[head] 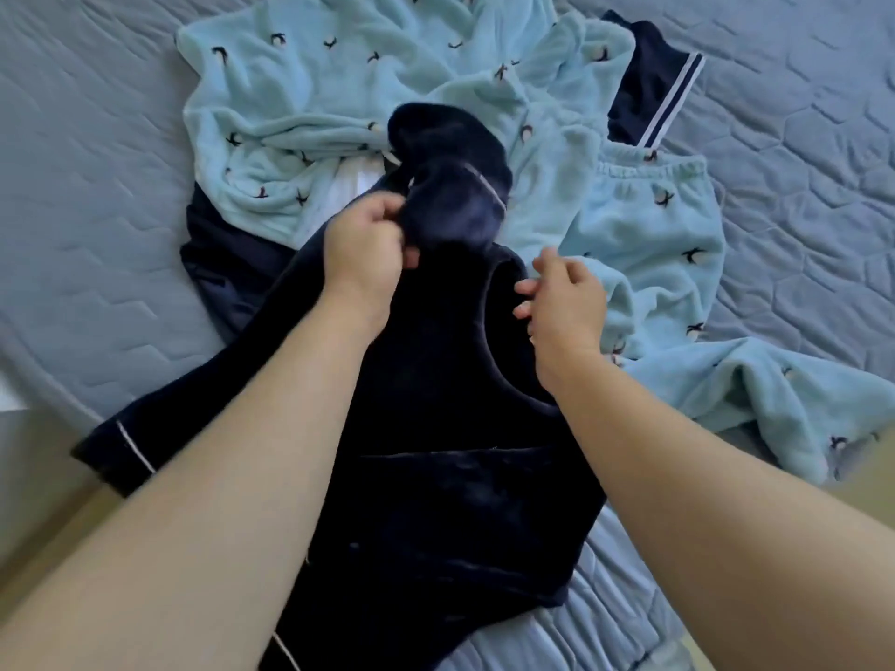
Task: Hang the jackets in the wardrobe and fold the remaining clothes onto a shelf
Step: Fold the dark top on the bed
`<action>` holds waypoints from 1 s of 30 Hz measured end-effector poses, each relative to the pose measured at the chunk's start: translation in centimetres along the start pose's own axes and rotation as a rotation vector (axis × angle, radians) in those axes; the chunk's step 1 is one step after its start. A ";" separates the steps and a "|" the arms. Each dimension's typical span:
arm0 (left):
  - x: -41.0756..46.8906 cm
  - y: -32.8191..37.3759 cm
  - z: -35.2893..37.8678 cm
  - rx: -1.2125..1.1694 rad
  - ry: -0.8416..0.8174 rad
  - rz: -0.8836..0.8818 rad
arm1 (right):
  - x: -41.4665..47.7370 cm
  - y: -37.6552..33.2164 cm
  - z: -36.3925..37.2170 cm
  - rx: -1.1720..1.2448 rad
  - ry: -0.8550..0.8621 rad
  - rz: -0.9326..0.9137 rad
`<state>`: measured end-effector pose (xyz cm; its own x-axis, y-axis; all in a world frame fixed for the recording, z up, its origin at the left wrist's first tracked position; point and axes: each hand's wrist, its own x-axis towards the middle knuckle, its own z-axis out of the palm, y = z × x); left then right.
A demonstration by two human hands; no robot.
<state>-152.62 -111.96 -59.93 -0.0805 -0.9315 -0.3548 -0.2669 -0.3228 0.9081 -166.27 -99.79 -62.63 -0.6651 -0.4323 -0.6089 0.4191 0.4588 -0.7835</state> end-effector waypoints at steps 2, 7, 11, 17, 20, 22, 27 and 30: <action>-4.9 -4.2 -4.1 -0.162 0.059 -0.363 | -1.6 1.5 -0.8 0.224 -0.064 0.294; -12.5 -14.3 -12.1 -0.162 0.225 -0.861 | -6.5 9.5 -2.1 0.304 -0.225 0.628; -13.9 -16.4 -13.7 -0.125 0.113 -0.878 | -9.2 13.6 -1.5 0.224 -0.445 0.708; -13.3 -15.9 -12.9 0.017 -0.176 -0.823 | -12.8 17.0 0.0 -0.066 -0.437 0.638; -14.2 -16.7 -12.9 0.152 -0.168 -0.624 | -14.1 17.9 0.1 -0.074 -0.407 0.603; -14.8 -17.0 -14.0 -0.018 -0.118 -0.727 | -14.6 18.0 -0.2 -0.019 -0.446 0.642; -18.3 -20.4 -16.7 -0.044 -0.055 -0.996 | -16.3 19.6 -0.5 -0.441 -0.585 0.461; -19.9 -22.0 -17.4 0.287 -0.108 -0.869 | -17.0 20.7 -0.1 -0.813 -0.659 0.339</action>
<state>-128.43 -89.27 -69.02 0.1744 -0.3557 -0.9182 -0.5022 -0.8342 0.2278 -146.37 -82.84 -68.44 -0.0307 -0.4060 -0.9133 -0.1751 0.9018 -0.3950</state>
